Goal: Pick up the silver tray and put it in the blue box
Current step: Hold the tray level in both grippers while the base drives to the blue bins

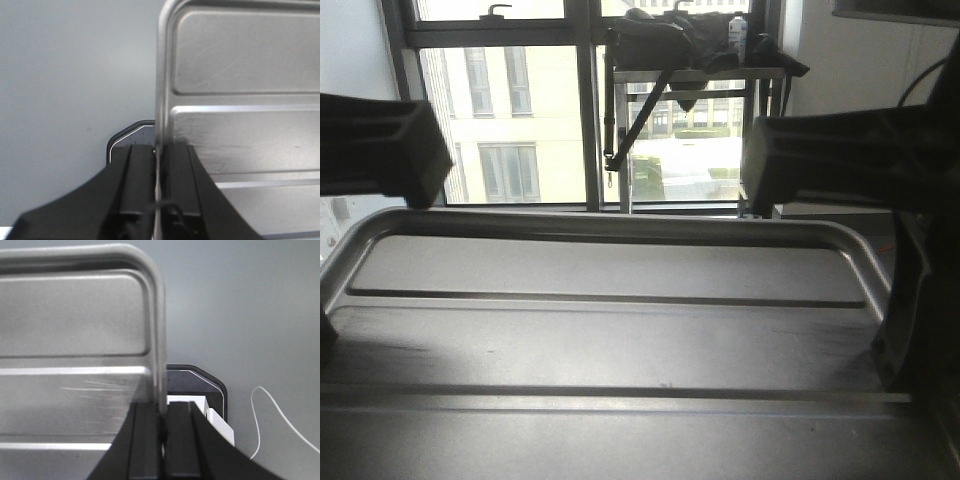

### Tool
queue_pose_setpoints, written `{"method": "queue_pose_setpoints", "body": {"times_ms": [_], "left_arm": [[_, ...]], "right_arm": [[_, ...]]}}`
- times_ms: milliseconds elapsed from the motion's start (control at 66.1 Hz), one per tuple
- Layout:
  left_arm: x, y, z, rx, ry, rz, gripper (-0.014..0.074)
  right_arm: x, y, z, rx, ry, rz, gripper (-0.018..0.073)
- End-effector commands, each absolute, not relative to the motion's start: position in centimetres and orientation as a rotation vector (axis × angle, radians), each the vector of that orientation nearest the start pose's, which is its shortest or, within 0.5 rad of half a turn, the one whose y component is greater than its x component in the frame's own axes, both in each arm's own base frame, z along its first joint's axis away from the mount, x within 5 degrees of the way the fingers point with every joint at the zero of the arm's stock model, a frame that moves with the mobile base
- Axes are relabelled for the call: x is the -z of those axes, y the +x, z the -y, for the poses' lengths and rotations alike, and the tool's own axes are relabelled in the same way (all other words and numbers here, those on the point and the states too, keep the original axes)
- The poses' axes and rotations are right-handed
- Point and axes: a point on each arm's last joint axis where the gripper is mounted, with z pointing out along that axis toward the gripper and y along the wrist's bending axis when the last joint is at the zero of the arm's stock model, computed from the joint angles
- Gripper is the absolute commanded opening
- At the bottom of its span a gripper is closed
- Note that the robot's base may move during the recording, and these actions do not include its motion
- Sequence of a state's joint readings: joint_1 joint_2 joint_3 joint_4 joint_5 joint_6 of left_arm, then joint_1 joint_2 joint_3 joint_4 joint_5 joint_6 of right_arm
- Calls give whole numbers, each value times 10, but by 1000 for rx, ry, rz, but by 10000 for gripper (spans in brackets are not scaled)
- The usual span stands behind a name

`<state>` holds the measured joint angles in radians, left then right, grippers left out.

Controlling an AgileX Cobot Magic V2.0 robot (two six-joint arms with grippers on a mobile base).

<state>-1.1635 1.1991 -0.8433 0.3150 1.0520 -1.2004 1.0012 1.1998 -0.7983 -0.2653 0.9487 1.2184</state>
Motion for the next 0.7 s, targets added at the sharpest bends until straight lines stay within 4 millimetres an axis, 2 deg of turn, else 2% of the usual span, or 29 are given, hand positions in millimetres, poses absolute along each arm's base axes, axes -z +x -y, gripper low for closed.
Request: {"method": "queue_pose_setpoints", "body": {"times_ms": [0,681], "left_arm": [[-282,104,174,160,110,-2732,-9],[-282,104,174,160,110,-2732,-9]], "right_arm": [[-271,130,-160,-234,116,-2730,59],[-271,130,-160,-234,115,-2730,59]]}}
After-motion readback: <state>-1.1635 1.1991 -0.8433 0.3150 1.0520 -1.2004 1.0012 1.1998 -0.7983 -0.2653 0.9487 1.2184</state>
